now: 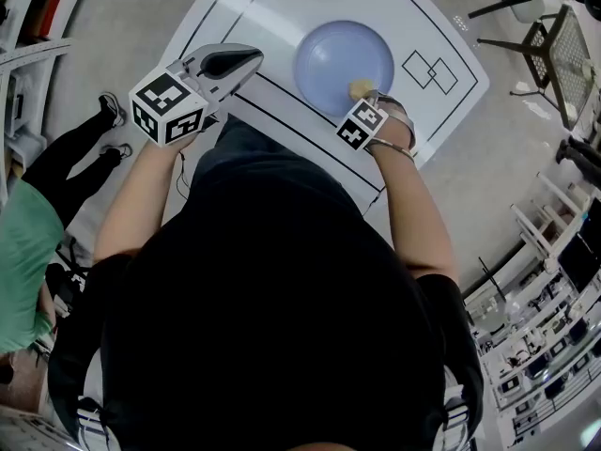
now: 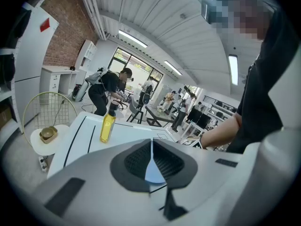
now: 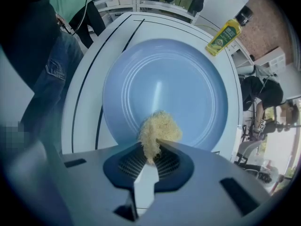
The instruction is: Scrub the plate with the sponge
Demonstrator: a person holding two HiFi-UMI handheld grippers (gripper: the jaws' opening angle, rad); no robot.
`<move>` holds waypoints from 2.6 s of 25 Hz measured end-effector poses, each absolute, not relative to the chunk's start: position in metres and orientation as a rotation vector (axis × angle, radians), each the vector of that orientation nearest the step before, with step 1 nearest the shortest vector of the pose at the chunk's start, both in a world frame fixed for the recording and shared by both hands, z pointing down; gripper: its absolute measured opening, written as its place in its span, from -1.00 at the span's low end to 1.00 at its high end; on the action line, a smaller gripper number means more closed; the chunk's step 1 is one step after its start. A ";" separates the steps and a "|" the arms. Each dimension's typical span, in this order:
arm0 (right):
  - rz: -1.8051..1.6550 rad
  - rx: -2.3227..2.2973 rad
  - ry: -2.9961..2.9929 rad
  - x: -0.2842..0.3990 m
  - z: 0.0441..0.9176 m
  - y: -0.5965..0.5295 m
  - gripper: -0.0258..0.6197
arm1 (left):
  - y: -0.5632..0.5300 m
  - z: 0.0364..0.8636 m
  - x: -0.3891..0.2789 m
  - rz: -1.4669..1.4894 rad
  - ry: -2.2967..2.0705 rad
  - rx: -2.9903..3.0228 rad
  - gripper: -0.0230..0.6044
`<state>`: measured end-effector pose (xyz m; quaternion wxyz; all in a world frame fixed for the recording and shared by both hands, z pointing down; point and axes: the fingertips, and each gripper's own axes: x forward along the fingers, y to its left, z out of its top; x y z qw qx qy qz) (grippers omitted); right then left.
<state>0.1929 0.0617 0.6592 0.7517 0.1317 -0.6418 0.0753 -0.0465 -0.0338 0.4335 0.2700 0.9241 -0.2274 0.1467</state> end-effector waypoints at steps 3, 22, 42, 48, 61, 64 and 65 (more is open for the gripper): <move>0.181 0.264 -1.410 0.187 0.661 0.069 -0.83 | -0.033 0.436 -0.045 0.391 -0.613 2.491 -0.86; 0.354 0.200 -1.519 0.133 0.658 0.084 -0.82 | -0.033 0.440 -0.049 0.393 -0.601 2.478 -0.86; 0.388 0.162 -1.584 0.074 0.664 0.062 -0.82 | -0.055 0.447 -0.080 0.409 -0.588 2.453 -0.86; 0.395 0.187 -1.599 0.063 0.665 0.044 -0.82 | -0.066 0.452 -0.088 0.419 -0.568 2.450 -0.86; 0.386 0.263 -1.610 0.052 0.665 0.017 -0.82 | -0.085 0.456 -0.097 0.438 -0.526 2.445 -0.86; 0.387 0.273 -1.611 0.051 0.664 0.016 -0.82 | -0.087 0.456 -0.096 0.440 -0.515 2.446 -0.86; 0.386 0.276 -1.611 0.051 0.664 0.016 -0.82 | -0.087 0.456 -0.095 0.441 -0.512 2.446 -0.86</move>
